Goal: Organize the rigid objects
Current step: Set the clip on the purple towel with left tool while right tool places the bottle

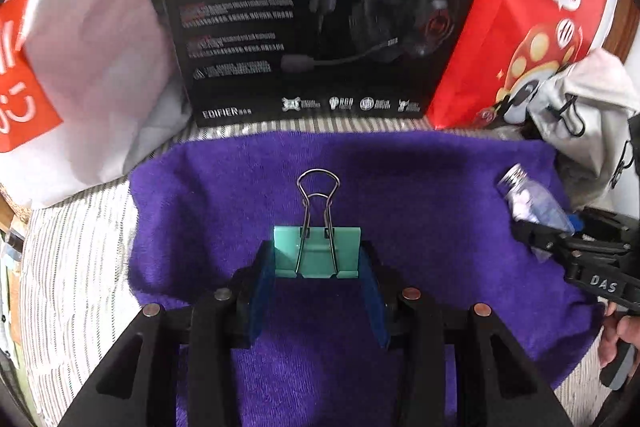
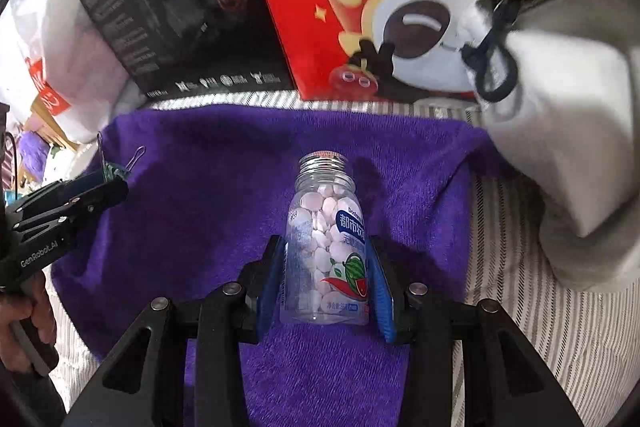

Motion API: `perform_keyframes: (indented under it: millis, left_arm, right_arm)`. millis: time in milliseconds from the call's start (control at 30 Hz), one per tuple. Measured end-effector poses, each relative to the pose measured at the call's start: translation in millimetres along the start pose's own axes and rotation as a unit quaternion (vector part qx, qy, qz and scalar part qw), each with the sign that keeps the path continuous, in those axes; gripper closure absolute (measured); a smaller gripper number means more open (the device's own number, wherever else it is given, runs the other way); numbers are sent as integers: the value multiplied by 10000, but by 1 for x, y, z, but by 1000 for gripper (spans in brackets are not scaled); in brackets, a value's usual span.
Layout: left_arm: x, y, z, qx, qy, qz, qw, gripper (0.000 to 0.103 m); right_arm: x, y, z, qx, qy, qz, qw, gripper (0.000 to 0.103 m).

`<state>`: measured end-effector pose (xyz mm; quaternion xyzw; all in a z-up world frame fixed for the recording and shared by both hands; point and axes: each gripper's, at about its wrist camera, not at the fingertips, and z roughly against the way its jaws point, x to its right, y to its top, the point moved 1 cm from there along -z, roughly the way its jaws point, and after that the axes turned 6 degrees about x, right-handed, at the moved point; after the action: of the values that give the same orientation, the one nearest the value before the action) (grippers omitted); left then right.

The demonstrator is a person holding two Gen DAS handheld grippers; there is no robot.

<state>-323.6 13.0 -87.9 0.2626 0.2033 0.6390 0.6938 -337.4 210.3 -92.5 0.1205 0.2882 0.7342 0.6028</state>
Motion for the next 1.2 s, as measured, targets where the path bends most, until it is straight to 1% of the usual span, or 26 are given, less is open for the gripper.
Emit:
perform_keyframes:
  millis: [133,467,500,567,600,633,700,867,900,933,967,1000,1033,1067,1100,1133,1167,1200]
  left_arm:
    - [2,-4,-7,-101,-11,-13,9999,64]
    - [7,-13,-6,-124,117,-129,9998,63]
    - [7,-15,-5,-131,115,-111,9998,62]
    - [8,-17,-4,-170,73,-99,9998,51]
    - [9,-19,-3,-217,71,-89,9997,38]
    - [9,-21,-3,-240,73,-102,9996,33]
    - [10,-26,0,-228,119,-136,9996,33]
    - [9,-35,16,-223,104,64,9997,33]
    - [8,-37,19,-200,116,81,9997,31]
    - [9,-39,27,-169,144,95,9997,25]
    - [10,-40,33,-156,149,90,9997,21]
    - [11,-42,40,-142,140,97,9998,15]
    - [7,-40,44,-140,127,115,9998,11]
    - [8,-42,52,-131,90,153,9998,10]
    - [8,-41,58,-111,46,194,9997,6]
    - [10,-43,65,-89,-13,231,9997,3]
    - [11,-47,74,-56,-81,276,9996,2]
    - [9,-51,80,-39,-114,315,9994,2]
  right_arm:
    - [-2,1,-1,-43,-57,128,9999,62]
    - [-2,-1,-1,-8,-51,495,9988,61]
    - [-1,0,-1,3,-22,488,9988,61]
    - [1,0,0,-2,70,484,9988,59]
    - [1,0,0,-16,128,480,9988,56]
    - [2,-1,1,-27,163,480,9987,55]
    - [3,-2,2,-43,161,472,9987,55]
    - [5,-9,14,-24,88,326,9994,55]
    - [4,-10,19,15,76,299,9995,55]
    - [3,-11,25,58,87,285,9995,54]
    - [2,-13,32,117,84,267,9995,51]
    - [3,-16,40,163,63,248,9995,45]
    - [2,-18,47,209,39,230,9995,42]
    - [0,-22,59,300,25,197,9994,37]
    - [-1,-24,67,366,15,152,9992,31]
    - [-4,-27,75,417,2,104,9991,29]
    - [-4,-30,82,453,-3,62,9990,24]
    - [-8,-34,88,493,-31,14,9988,15]
